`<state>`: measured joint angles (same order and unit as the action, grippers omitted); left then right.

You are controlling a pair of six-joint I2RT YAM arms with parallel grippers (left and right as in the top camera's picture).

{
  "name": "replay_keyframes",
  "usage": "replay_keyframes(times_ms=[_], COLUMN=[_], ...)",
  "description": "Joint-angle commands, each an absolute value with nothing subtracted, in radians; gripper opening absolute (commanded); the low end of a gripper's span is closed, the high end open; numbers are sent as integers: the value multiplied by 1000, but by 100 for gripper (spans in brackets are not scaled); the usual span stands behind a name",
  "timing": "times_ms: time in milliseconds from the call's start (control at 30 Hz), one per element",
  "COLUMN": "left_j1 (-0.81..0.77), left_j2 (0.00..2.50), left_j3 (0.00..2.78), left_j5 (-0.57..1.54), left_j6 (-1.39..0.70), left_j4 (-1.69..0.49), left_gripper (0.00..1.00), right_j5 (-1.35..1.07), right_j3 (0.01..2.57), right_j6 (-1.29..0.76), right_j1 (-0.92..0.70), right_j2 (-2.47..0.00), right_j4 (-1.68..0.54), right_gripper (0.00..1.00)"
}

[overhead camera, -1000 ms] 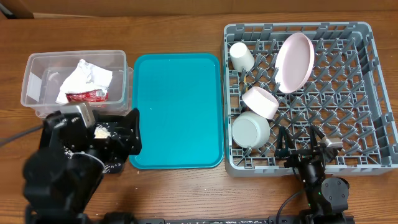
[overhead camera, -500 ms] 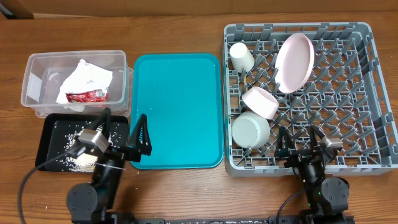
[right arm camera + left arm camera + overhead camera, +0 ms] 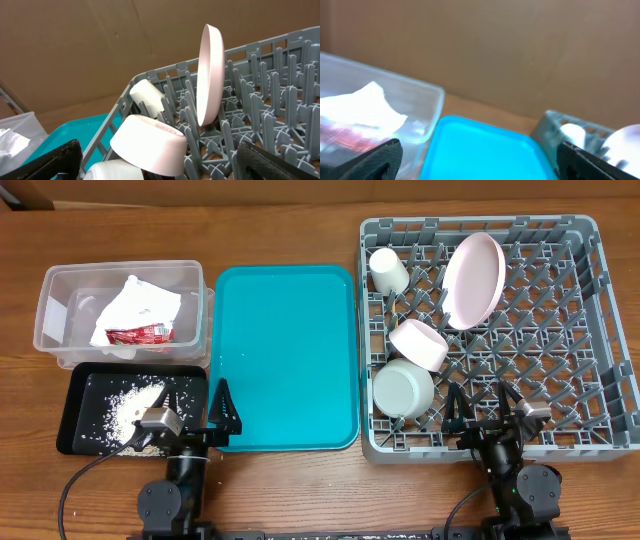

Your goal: Sort waste into correct bins and load items into the dishwasher

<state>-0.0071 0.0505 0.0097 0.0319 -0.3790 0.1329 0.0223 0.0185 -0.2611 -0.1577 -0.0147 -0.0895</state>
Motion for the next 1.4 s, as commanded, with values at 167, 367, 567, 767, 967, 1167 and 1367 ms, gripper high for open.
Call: replay_keyframes(times_ms=[167,367,567,767,967,1167,1367], left_j1=[-12,-12,-12,-12,-12,-12,-12], left_j2=[3,3,3,4,4,4,5], left_j3=[5,5,5,5,5,5,5], left_j5=[-120,-107,-96,-96,-96,-96,-96], left_j6=[-110,46,45,45,46,45,45], left_j4=[-67,-68,-68,-68,-67,-68,-68], left_gripper=[100,100,100,100,100,100,100], right_j5=[16,16,16,16,16,16,16], right_j3=[8,8,8,8,8,8,8], right_j6=[-263,-263,-263,-263,-263,-263,-263], right_j1=[-155,-155,-155,-155,-155,-155,-155], right_j2=[-5,-5,-5,-5,-5,-5,-5], right_j4=[-84,-84,-84,-84,-84,-84,-84], right_gripper=[100,100,100,100,100,100,100])
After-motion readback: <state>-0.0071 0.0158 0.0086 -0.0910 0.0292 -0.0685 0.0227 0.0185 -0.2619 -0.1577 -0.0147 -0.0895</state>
